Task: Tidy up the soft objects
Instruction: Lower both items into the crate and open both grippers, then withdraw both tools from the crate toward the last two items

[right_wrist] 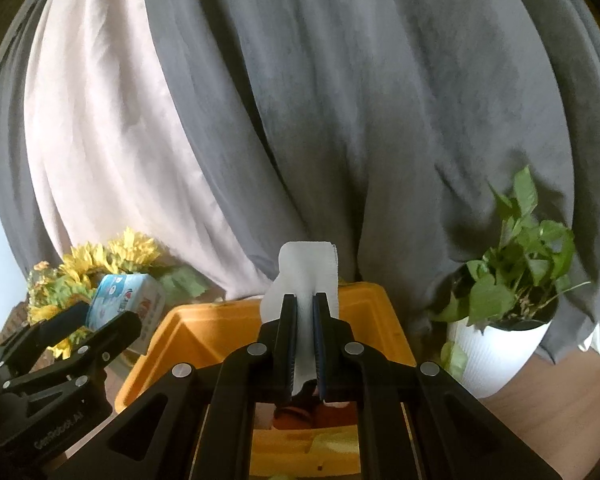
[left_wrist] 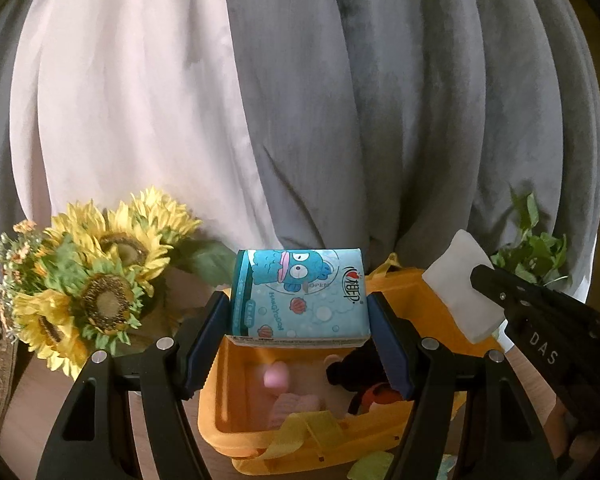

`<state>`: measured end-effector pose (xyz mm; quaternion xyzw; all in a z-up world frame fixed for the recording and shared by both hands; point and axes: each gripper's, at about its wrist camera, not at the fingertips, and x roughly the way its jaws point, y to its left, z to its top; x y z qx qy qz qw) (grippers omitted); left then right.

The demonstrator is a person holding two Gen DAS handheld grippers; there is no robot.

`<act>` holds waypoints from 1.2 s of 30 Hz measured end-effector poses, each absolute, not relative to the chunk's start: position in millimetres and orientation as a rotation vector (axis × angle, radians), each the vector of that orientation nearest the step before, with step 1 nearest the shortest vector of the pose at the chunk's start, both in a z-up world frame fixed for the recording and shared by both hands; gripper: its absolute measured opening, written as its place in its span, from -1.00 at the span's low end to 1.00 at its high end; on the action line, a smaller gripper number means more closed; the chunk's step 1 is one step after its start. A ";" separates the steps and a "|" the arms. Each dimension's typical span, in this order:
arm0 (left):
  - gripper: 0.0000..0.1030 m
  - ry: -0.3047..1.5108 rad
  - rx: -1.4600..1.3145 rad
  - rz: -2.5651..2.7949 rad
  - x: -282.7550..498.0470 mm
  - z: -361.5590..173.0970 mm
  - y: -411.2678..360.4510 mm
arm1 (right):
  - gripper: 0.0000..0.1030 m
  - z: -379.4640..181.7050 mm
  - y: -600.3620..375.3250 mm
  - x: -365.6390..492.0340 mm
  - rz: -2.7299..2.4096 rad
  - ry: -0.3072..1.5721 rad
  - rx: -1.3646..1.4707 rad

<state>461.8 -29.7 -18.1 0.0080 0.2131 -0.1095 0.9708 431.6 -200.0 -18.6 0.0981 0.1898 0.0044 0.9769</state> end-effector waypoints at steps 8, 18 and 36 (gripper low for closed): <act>0.35 0.492 0.016 -0.228 486.2 -42.0 -34.5 | -0.82 -35.7 -198.9 456.3 0.010 0.439 0.198; 0.36 0.542 0.018 -0.233 504.3 -64.4 -39.5 | -0.82 -52.9 -198.2 480.4 0.014 0.503 0.205; 0.50 0.507 0.040 -0.216 486.0 -53.9 -36.4 | -0.18 -50.1 -207.6 474.2 -0.021 0.513 0.211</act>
